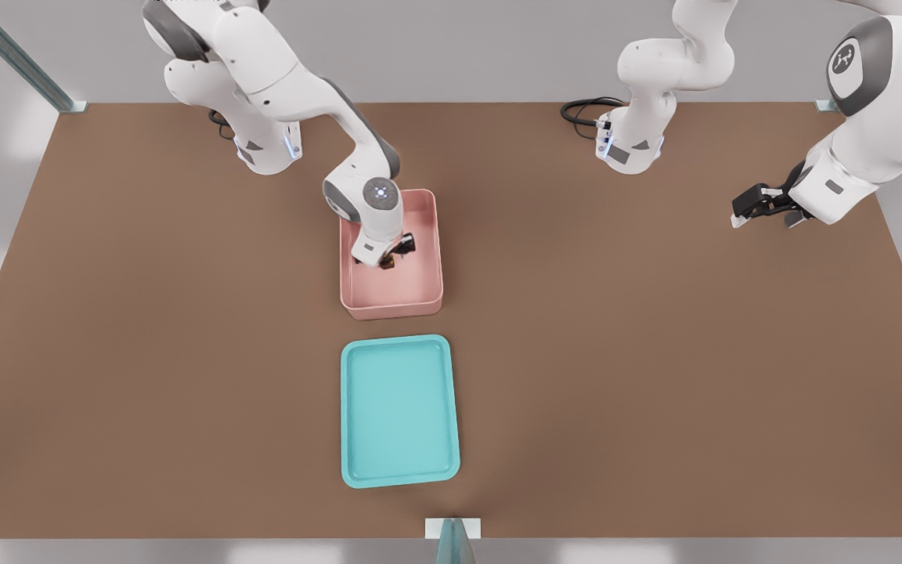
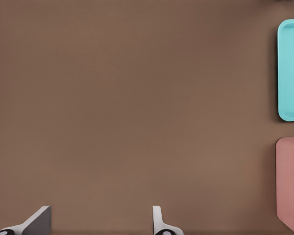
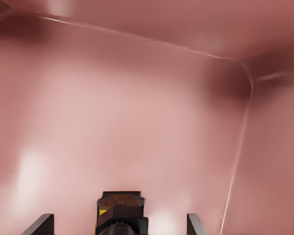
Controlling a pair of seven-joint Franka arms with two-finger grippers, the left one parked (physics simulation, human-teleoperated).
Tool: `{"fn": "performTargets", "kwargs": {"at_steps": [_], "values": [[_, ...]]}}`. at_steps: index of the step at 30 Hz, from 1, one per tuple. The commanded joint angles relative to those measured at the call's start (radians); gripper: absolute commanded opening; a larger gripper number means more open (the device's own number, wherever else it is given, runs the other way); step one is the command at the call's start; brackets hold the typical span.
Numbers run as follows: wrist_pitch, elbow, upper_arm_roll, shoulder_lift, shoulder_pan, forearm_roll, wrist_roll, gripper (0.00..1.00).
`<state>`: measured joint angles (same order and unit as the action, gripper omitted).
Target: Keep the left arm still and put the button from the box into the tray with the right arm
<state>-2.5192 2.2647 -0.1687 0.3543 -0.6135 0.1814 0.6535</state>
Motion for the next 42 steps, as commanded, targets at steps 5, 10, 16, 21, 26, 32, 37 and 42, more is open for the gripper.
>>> {"fn": "performTargets", "kwargs": {"at_steps": [5,10,16,21,26,32,37,42], "values": [[-0.135,0.035,0.0,0.035,0.008,0.036,0.178,1.0],[-0.133,0.044,-0.011,0.023,0.0,0.036,0.178,1.0],[-0.133,0.059,-0.017,0.014,0.008,0.036,0.176,0.99],[-0.133,0.061,-0.017,0.022,0.018,0.038,0.166,0.68],[-0.127,0.061,-0.017,0.019,0.02,0.038,0.158,0.39],[0.023,-0.172,-0.051,-0.067,0.213,-0.054,-0.127,0.39],[0.201,-0.845,-0.046,0.346,0.344,-0.109,-0.293,0.39],[0.063,-0.973,-0.054,0.568,0.311,-0.082,-0.284,1.0]]}}
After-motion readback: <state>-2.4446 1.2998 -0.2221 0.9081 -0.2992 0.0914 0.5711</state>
